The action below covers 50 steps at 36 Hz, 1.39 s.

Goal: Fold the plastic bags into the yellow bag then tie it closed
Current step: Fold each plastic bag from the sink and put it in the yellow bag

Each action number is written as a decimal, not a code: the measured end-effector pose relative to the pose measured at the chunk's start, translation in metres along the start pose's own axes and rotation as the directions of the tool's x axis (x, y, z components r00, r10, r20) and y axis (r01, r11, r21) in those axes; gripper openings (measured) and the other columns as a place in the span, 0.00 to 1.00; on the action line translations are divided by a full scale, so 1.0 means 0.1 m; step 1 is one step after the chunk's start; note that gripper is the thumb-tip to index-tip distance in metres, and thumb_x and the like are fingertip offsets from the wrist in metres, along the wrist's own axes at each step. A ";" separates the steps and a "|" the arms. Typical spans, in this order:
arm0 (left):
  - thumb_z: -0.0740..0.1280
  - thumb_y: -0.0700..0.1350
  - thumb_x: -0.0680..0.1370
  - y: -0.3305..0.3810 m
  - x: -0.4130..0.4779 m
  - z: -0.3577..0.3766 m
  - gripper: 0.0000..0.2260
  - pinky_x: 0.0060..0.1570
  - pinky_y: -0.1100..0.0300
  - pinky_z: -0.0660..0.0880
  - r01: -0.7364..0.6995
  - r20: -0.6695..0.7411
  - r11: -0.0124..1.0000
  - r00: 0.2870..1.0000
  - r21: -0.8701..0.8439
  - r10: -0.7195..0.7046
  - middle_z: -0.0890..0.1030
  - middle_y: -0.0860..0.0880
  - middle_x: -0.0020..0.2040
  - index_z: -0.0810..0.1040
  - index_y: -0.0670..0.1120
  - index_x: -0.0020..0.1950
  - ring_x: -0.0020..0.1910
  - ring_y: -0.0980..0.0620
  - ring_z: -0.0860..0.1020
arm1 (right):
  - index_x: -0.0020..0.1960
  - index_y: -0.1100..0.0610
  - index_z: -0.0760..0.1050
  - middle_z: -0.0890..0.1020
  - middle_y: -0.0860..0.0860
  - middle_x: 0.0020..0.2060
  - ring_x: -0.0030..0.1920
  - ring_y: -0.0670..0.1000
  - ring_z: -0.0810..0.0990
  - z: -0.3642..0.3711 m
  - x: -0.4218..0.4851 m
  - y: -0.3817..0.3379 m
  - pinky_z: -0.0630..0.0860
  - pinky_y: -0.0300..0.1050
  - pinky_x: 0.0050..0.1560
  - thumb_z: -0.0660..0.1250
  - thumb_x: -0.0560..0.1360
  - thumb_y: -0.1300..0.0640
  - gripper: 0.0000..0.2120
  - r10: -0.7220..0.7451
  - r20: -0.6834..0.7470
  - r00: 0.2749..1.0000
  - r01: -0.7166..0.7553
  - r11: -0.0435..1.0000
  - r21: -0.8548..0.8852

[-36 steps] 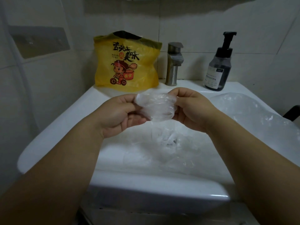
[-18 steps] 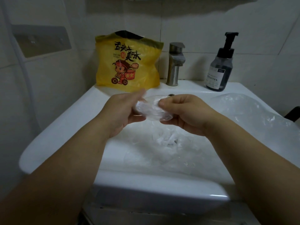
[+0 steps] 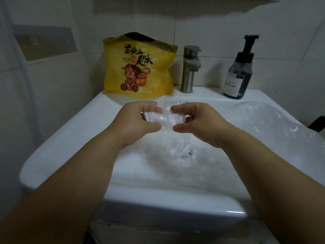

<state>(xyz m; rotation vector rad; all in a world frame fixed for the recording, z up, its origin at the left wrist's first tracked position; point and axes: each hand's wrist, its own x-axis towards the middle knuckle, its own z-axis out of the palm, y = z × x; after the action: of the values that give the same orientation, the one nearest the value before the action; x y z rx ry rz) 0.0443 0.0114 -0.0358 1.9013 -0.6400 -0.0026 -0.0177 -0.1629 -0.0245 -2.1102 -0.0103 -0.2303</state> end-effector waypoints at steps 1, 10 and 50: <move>0.76 0.37 0.70 -0.01 0.00 0.00 0.15 0.53 0.66 0.74 -0.038 -0.013 0.998 0.999 0.055 0.039 0.75 0.58 0.63 0.82 0.51 0.53 0.57 0.56 0.77 | 0.68 0.54 0.73 0.77 0.45 0.53 0.41 0.42 0.79 0.01 0.01 0.01 0.74 0.26 0.34 0.73 0.71 0.65 0.26 -0.015 -0.013 1.000 0.015 0.999 -0.038; 0.71 0.43 0.76 -0.04 0.03 0.04 0.07 0.42 0.77 0.69 -0.228 -0.073 0.937 0.964 0.267 0.255 0.78 0.60 0.48 0.83 0.49 0.52 0.44 0.64 0.75 | 0.63 0.55 0.77 0.79 0.44 0.42 0.35 0.41 0.72 -0.03 0.03 0.06 0.68 0.25 0.34 0.64 0.79 0.56 0.14 -0.164 -0.074 0.984 0.129 0.929 -0.348; 0.70 0.46 0.76 0.11 0.08 0.07 0.02 0.40 0.63 0.73 0.103 -0.146 0.853 0.968 -0.511 -0.204 0.77 0.55 0.34 0.79 0.50 0.43 0.35 0.60 0.75 | 0.47 0.65 0.78 0.76 0.57 0.36 0.34 0.48 0.73 0.14 -0.01 -0.09 0.76 0.36 0.34 0.64 0.79 0.61 0.08 0.063 0.008 0.998 -0.060 0.889 0.453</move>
<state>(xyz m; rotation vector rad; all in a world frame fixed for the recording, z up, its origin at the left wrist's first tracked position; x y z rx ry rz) 0.0438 -0.0013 -0.0272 1.4168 -0.3074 -0.0777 -0.0170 -0.1461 -0.0238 -1.6388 0.0067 -0.1764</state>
